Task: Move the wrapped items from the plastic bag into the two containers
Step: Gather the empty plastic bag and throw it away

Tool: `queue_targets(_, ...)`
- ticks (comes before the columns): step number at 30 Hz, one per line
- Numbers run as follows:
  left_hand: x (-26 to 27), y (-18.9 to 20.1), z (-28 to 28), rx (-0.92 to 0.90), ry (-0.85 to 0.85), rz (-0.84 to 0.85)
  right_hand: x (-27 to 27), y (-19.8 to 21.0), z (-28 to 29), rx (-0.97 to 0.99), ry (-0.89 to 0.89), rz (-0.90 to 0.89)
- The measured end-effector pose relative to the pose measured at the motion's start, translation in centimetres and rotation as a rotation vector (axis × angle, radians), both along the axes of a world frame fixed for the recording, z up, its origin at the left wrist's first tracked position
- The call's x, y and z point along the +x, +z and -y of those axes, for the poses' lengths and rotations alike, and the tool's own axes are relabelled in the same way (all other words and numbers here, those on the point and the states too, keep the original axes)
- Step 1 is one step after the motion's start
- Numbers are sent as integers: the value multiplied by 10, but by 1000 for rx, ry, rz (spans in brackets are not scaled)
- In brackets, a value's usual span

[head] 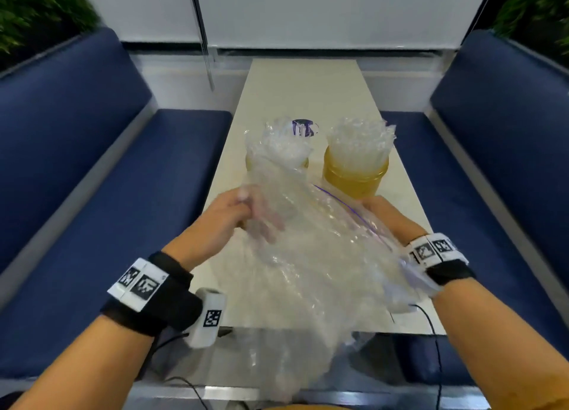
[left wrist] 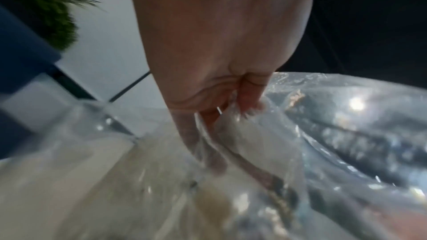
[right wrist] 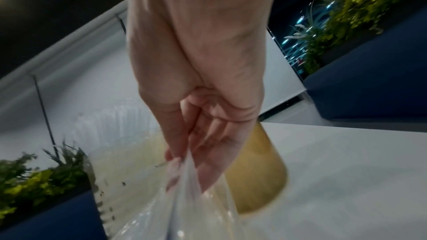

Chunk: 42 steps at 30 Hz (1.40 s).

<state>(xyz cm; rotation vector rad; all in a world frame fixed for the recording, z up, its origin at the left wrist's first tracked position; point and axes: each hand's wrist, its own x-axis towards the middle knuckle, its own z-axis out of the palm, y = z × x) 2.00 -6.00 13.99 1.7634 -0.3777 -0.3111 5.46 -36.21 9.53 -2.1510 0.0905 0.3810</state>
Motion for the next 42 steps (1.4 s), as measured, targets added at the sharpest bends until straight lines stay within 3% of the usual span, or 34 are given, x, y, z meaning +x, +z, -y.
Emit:
queue_targets(3,19,-16,23,358,-53,141,15,23,-20,24,138,-16)
queue_targets(5,31,-33,35,595,-39,244,15,37,-32,108,146,-13)
queue_targets(7,41,-49,42,719,16,261,13,50,-40,178,132,-16)
queue_targets(10,47,-63,45,712,147,231,8,60,-46,220,153,35)
queue_targets(15,44,-64,39,599,180,207,3,45,-44,219,222,186)
queue_targets(18,43,-62,21,575,45,187,0,41,-32,327,256,200)
queue_targets(21,42,-58,0,681,-104,107,0,31,-14,371,175,197)
queue_targets(22,42,-57,-5,727,-107,107,2,26,-8,330,129,205)
queue_targets(24,44,-54,-10,796,-93,136,7,15,2,63,94,202)
queue_targets(27,47,-40,0,931,-148,253,12,10,-5,-505,296,252)
queue_targets(30,49,-28,16,937,-204,354,8,27,-31,-605,410,538)
queue_targets(31,49,-24,20,912,-212,387,7,32,-40,-616,445,546)
queue_targets(35,47,-9,19,759,-218,466,6,29,-54,-779,533,276)
queue_targets(37,46,-10,5,782,-141,530,8,21,-42,-673,564,162)
queue_targets(39,44,-19,-14,746,61,598,6,14,-26,-400,524,107)
queue_targets(40,40,-26,-22,686,167,570,4,13,-19,-309,511,99)
queue_targets(42,29,-39,-33,499,254,333,0,14,-9,-206,500,85)
